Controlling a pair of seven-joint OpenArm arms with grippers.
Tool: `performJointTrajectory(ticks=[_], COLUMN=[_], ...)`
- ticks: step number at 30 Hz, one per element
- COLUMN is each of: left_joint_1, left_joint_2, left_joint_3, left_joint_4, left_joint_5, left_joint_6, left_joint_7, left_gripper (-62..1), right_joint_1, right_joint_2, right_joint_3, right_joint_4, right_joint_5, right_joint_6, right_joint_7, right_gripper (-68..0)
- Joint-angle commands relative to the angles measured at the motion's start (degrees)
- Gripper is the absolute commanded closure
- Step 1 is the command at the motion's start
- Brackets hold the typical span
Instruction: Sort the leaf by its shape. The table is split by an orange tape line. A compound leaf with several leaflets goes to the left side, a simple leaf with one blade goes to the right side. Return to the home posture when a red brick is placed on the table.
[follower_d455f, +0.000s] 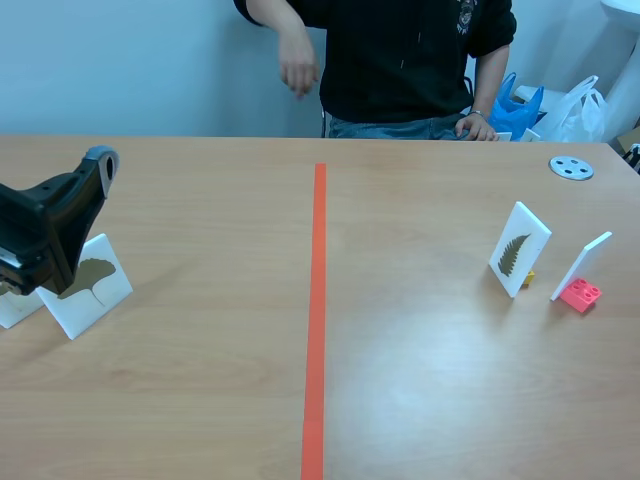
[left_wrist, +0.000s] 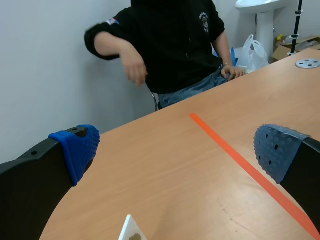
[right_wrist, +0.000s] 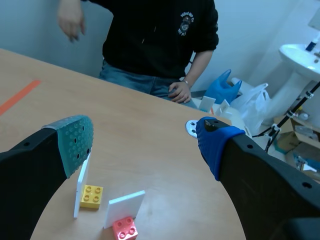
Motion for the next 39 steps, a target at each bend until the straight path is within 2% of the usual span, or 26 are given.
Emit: performJointTrajectory(ticks=[1,8,12,15,16,19,22,28,34,39], left_joint_1=[0.5,0.5,0.5,0.5,0.5,0.5,0.5,0.5,0.5,0.5], left_joint_2=[-0.1,-0.1,0.0,0.0,0.0,0.0,0.0,0.0,0.0,0.0], left_joint_3=[-0.4,-0.4,-0.4,-0.4,-0.4,-0.4,-0.4,-0.4,-0.4,-0.4], left_joint_4=[0.5,0.5,0.5,0.5,0.5,0.5,0.5,0.5,0.5,0.5], left_joint_5=[-0.4,-0.4,-0.4,-0.4,-0.4,-0.4,-0.4,-0.4,-0.4,-0.4], left_joint_6=[0.0,0.0,0.0,0.0,0.0,0.0,0.0,0.0,0.0,0.0], left_joint_7=[-0.7,-0.6,-0.6,-0.7,-0.7,-0.7,-0.7,-0.7,-0.7,-0.7], left_gripper=[-62.3,-62.3,-62.3,-62.3,-62.3,-62.3,-62.3,-62.3,-62.3,-62.3], right_joint_1=[0.1,-1.6,-1.6,-1.6,-1.6,-1.6,-1.6,-1.6,-1.6,-1.6], right_joint_2=[1.0,2.5,3.4,3.9,3.9,3.9,3.9,3.7,3.7,3.7], right_joint_3=[1.2,3.1,3.1,3.1,3.1,3.1,3.0,3.0,3.0,3.0], right_joint_4=[1.1,6.3,8.1,8.2,8.2,8.2,8.2,8.1,8.1,8.1], right_joint_5=[1.7,3.9,5.4,6.8,7.6,9.8,10.3,11.6,12.6,13.0], right_joint_6=[0.3,0.2,0.3,0.3,0.5,3.5,5.3,5.3,1.5,1.2], right_joint_7=[0.2,-2.1,-3.1,-3.2,-3.2,-3.2,-3.2,-3.1,-3.1,-3.1], right_gripper=[-42.9,-43.4,-51.3,-52.8,-52.8,-52.8,-52.8,-52.8,-52.8,-52.8])
